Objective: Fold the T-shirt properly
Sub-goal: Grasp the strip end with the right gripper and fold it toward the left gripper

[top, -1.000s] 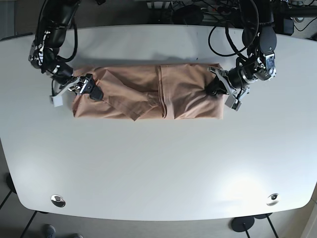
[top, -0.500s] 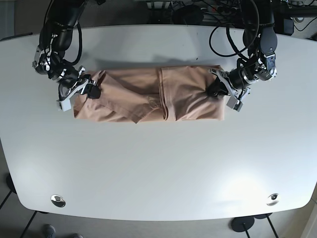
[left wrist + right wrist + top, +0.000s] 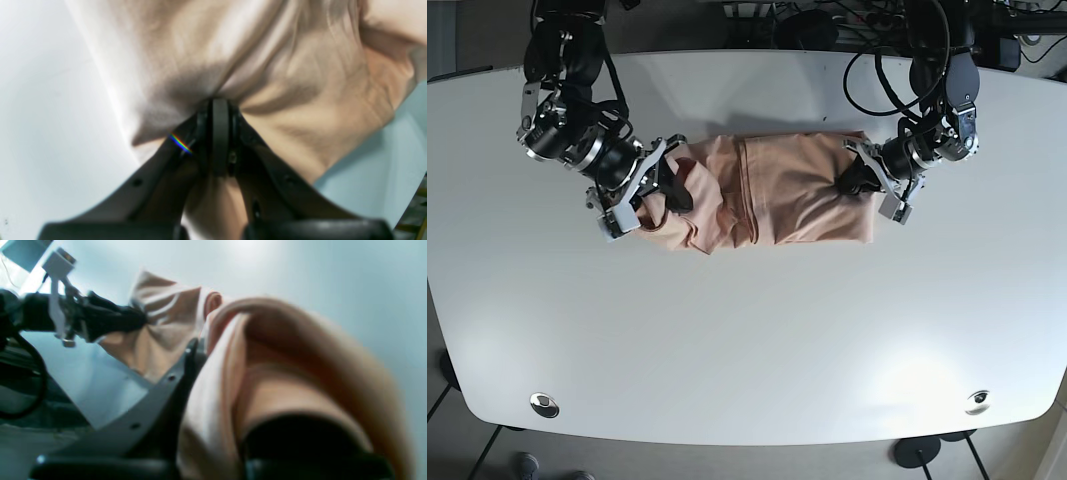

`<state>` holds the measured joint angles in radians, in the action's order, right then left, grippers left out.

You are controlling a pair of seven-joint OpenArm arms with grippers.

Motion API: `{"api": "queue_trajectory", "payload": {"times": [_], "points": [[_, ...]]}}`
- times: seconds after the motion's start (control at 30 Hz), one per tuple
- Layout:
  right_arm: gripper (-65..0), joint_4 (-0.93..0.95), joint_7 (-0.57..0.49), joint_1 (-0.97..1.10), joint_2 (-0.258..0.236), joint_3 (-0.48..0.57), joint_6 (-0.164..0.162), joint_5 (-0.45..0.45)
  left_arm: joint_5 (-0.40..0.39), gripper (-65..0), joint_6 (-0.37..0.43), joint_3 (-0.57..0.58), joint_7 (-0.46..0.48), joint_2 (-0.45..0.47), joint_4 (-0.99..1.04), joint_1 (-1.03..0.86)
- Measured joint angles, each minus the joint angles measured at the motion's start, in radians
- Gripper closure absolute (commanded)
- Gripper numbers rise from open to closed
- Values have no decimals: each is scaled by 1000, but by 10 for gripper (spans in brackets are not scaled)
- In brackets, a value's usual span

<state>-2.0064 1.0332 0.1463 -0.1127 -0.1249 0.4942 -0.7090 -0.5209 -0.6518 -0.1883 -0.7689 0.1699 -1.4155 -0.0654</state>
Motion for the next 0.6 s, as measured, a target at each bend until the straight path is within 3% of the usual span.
{"api": "queue_trajectory", "payload": {"times": [0.17, 0.27, 0.43, 0.53, 0.6], "points": [[-17, 35, -43, -63, 7, 212, -10, 14, -5, 0, 0, 1, -19, -13, 0, 2], [-17, 51, -83, -98, 25, 374, -11, 143, -5, 0, 0, 1, -19, -13, 0, 2], [-21, 116, -86, -145, 106, 502, -11, 384, -4, 0, 0, 1, -20, -13, -2, 2], [-22, 180, -88, -166, 137, 526, -12, 444, -5, 0, 0, 0, -20, -13, -2, 2], [-89, 219, -93, -184, 161, 525, -11, 473, -5, 0, 0, 0, -20, -14, -2, 2]]}}
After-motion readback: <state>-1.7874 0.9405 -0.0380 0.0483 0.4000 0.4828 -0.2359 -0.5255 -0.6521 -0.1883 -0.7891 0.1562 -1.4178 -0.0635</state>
